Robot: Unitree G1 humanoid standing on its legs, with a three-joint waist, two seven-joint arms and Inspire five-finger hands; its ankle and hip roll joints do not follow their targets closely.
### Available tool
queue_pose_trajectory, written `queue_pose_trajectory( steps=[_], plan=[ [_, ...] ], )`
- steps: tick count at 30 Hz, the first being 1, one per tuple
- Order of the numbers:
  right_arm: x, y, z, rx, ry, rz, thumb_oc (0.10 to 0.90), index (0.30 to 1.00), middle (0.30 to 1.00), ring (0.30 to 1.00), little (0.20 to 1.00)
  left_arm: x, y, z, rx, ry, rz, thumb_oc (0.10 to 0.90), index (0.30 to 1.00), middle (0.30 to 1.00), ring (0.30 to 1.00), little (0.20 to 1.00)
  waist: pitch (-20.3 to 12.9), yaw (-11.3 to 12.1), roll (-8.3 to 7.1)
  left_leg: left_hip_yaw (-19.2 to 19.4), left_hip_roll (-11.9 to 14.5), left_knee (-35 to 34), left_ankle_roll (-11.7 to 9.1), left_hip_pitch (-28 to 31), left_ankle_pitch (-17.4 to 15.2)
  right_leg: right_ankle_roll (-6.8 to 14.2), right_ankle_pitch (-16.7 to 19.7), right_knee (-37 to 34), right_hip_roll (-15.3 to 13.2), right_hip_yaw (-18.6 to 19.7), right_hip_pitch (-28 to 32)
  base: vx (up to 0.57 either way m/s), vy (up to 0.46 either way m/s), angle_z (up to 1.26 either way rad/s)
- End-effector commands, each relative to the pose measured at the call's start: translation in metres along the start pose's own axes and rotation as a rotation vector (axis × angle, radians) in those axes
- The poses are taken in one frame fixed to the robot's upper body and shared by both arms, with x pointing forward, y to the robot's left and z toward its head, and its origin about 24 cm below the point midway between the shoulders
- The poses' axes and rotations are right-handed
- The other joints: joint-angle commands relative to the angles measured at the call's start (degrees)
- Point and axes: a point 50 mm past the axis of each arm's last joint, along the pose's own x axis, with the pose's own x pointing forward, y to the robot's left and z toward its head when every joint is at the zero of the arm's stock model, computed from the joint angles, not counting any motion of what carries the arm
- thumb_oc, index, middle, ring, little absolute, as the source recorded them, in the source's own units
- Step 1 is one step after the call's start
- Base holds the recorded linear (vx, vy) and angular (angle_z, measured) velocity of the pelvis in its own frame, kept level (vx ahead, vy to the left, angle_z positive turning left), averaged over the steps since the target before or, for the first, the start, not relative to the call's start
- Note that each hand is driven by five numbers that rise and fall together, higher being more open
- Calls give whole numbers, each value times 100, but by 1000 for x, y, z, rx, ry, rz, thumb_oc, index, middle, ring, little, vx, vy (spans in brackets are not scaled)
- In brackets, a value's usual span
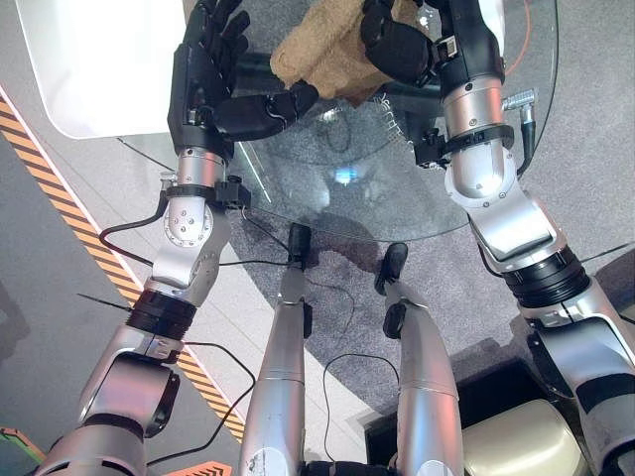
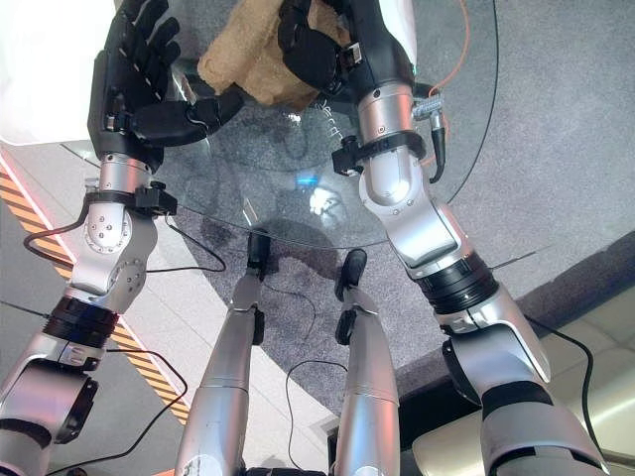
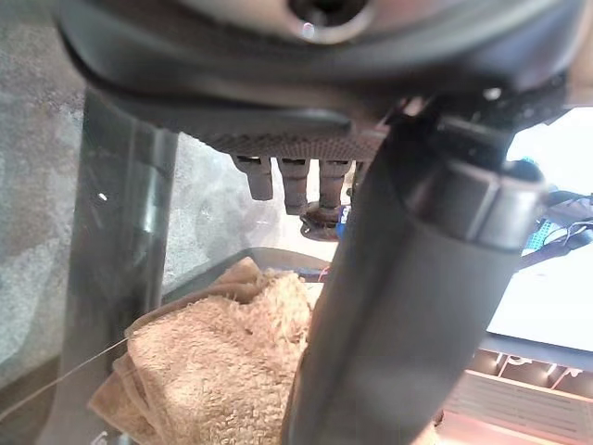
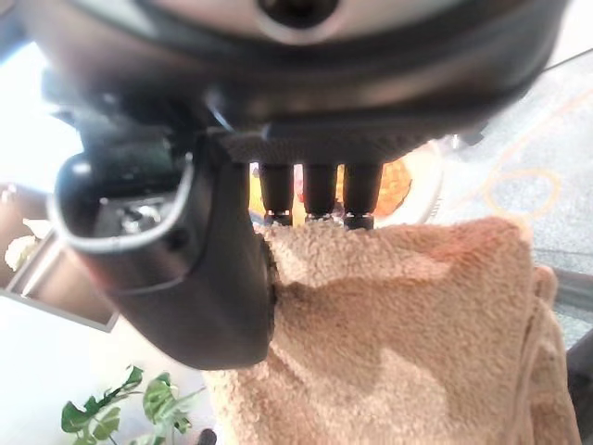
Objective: Wipe the table with a cloth and put it in the basket.
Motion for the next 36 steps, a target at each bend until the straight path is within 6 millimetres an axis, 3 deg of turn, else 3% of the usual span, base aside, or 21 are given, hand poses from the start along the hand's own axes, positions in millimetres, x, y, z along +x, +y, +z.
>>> queue_pose_trajectory(
  steps=[1,36],
  plan=[
    [9,-32,119,214,-563,-82,100,300,300,300,200,23,-28,46,-22,-241,-85,800,900,900,900,900,-155,56,-103,236,72,396,210,167,-305,461,678,-810,-213,158,465,0,0,0],
    [12,-16,147,314,-633,13,100,300,300,300,200,42,-63,32,-67,-147,-170,800,900,900,900,900,-155,-104,-222,282,127,369,174,247,-286,428,672,-864,-149,255,534,-1,0,0]
  ],
)
